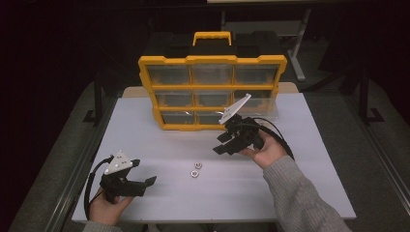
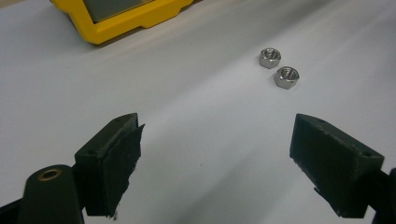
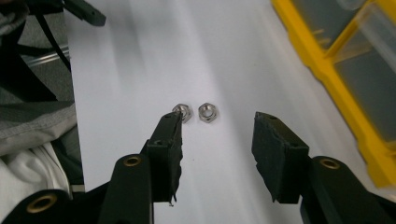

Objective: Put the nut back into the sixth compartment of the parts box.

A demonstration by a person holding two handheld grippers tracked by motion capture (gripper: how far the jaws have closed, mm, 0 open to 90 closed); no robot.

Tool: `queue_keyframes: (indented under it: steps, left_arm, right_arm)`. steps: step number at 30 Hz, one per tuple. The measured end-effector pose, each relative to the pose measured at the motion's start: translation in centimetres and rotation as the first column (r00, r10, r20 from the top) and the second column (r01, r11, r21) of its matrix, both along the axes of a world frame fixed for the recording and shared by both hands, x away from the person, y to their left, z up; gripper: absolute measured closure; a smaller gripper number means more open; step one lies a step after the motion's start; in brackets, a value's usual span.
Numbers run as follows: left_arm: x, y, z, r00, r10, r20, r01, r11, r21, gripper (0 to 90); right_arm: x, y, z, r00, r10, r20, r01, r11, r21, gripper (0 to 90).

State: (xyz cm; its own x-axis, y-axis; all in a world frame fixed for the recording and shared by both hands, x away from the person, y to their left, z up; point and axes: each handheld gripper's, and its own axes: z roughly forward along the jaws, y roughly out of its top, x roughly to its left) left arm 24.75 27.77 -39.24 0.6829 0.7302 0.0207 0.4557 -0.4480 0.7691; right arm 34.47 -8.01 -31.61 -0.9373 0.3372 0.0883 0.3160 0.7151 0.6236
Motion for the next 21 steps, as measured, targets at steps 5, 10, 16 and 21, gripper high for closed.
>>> queue_keyframes:
  steps: [5,10,16,21]
  left_arm:
    - [-0.1,-0.1,0.0,0.9999,0.010,-0.003,-0.010,0.9999,-0.014,16.0]
    - [-0.1,-0.1,0.0,0.9999,0.012,-0.001,-0.012,0.9998,-0.019,16.0]
    - [-0.1,-0.1,-0.1,0.9999,0.017,-0.001,-0.017,0.9994,-0.031,16.0]
    - [-0.1,-0.1,-0.1,0.9999,0.013,0.000,-0.013,0.9997,-0.021,16.0]
  right_arm:
    - [-0.2,1.0,-1.5,0.9999,0.015,-0.002,-0.015,1.000,-0.009,50.2]
    - [-0.2,1.8,-2.8,0.9998,0.018,-0.007,-0.018,1.000,-0.023,50.0]
    - [0.0,2.6,-4.5,0.9995,0.021,-0.024,-0.022,0.999,-0.036,49.9]
    - [0.3,3.1,-5.8,0.9992,0.014,-0.038,-0.015,0.999,-0.046,49.7]
